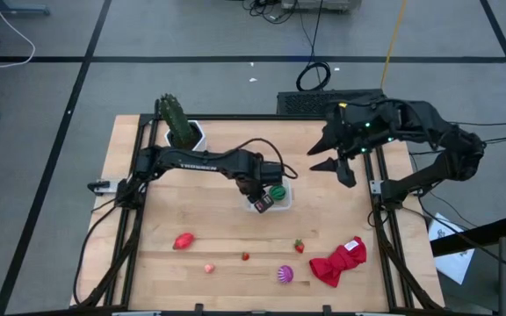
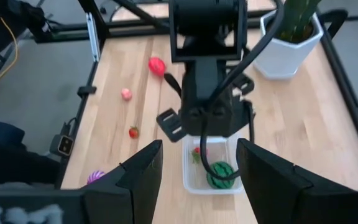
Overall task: Pick and placing Produce into tupperware
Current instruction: Put the top peach into the transparent bin
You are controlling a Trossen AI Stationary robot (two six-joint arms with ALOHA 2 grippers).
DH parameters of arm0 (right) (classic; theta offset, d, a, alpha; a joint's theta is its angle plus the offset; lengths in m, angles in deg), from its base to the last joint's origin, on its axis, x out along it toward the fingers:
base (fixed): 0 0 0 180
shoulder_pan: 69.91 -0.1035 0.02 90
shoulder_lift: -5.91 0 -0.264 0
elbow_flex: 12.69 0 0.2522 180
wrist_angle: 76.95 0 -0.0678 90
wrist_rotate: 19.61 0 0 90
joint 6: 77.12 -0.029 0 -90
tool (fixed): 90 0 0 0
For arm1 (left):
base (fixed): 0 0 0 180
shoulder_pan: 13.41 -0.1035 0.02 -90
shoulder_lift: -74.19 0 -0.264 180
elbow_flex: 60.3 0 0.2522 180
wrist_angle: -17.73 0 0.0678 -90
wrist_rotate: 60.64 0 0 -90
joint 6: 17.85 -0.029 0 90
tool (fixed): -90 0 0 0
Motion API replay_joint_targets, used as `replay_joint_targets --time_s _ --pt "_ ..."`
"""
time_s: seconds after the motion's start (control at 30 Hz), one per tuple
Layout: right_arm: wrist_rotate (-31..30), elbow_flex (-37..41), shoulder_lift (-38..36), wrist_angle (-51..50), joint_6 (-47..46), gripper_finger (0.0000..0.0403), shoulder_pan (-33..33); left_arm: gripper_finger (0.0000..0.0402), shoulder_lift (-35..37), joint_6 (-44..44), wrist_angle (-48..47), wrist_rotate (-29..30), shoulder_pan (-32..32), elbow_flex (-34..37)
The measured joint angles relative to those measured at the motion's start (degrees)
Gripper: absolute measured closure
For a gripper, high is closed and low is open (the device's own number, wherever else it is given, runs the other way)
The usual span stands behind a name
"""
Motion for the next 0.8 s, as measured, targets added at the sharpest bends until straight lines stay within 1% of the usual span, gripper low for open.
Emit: replay_joint_targets --time_s 0.2,0.33,0.67,0.8 --pt "0.0 3.1 0.0 0.2 -1.4 0.0206 0.0 0.0289 -0.5 0.1 0.7 2.4 -0.1 0.0" --pt "0.0 3.6 0.0 0.6 -1.4 0.0206 0.0 0.0289 -0.5 0.1 3.4 2.1 -0.4 1.2" --pt "0.0 3.6 -1.2 7.7 -1.3 0.0206 0.0 0.0289 -0.6 0.8 3.6 2.3 -0.5 1.5" --pt "0.0 3.6 -1.6 9.0 -1.3 0.0206 0.0 0.0289 -1.4 1.3 3.7 2.4 -0.5 1.4"
